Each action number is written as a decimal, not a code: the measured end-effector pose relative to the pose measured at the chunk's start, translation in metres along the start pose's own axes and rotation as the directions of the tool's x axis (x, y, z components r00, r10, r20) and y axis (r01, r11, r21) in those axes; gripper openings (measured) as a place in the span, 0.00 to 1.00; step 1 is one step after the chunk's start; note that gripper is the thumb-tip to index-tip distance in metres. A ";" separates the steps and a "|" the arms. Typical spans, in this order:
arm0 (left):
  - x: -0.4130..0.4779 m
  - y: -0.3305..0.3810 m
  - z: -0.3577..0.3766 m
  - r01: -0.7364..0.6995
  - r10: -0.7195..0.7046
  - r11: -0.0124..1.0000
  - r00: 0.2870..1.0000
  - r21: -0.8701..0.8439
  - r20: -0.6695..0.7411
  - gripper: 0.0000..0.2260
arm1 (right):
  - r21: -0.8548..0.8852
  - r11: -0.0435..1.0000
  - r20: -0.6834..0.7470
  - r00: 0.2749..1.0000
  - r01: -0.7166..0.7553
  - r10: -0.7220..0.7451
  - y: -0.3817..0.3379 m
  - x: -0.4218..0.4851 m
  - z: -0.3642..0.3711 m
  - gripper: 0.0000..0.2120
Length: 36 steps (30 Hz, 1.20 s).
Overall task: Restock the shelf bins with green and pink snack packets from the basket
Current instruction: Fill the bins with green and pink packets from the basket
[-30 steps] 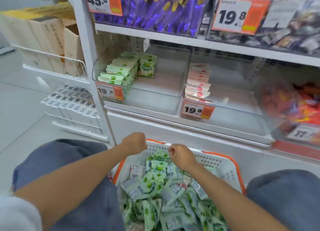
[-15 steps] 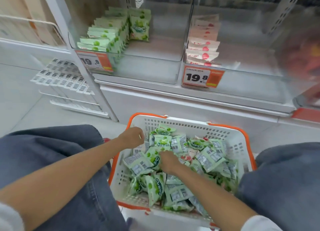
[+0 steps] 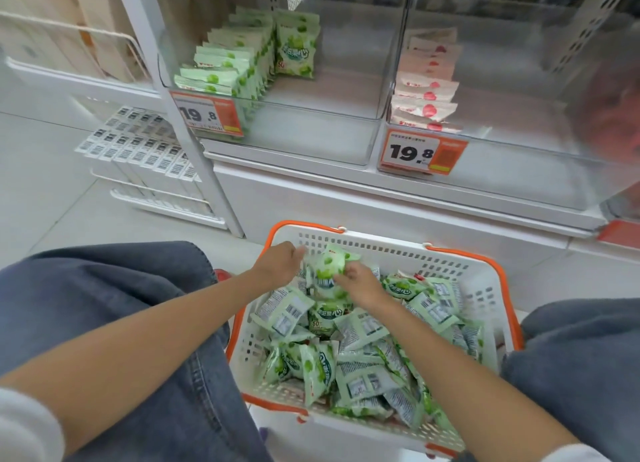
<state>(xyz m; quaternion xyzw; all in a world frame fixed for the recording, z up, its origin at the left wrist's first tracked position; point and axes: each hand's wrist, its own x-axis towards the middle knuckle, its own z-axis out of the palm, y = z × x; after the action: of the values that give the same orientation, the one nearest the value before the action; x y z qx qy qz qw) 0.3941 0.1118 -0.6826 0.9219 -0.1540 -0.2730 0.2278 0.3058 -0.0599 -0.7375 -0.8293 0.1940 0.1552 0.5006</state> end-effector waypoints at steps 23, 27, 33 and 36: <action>0.011 0.078 -0.119 -0.379 0.179 0.908 0.736 -0.179 -0.653 0.22 | 0.483 0.850 -0.025 0.974 0.210 -0.226 -0.186 -0.014 -0.108 0.06; 0.025 0.093 -0.162 -0.439 0.240 0.891 0.668 -0.113 -0.704 0.26 | 0.446 0.849 -0.128 0.959 0.283 -0.253 -0.221 0.000 -0.121 0.01; 0.068 0.106 -0.237 -0.362 0.277 0.931 0.614 0.049 -0.739 0.24 | 0.487 0.827 -0.221 0.956 0.280 -0.194 -0.287 0.050 -0.139 0.02; 0.094 0.092 -0.273 -0.216 0.339 0.941 0.582 0.261 -0.739 0.25 | 0.447 0.851 -0.329 0.935 0.277 -0.132 -0.308 0.096 -0.143 0.05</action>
<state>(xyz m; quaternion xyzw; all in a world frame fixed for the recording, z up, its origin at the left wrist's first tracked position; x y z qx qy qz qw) 0.6117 0.0870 -0.4730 0.9268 -0.2025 0.2005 0.2448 0.5461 -0.0724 -0.4794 -0.7061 0.2068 -0.0749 0.6731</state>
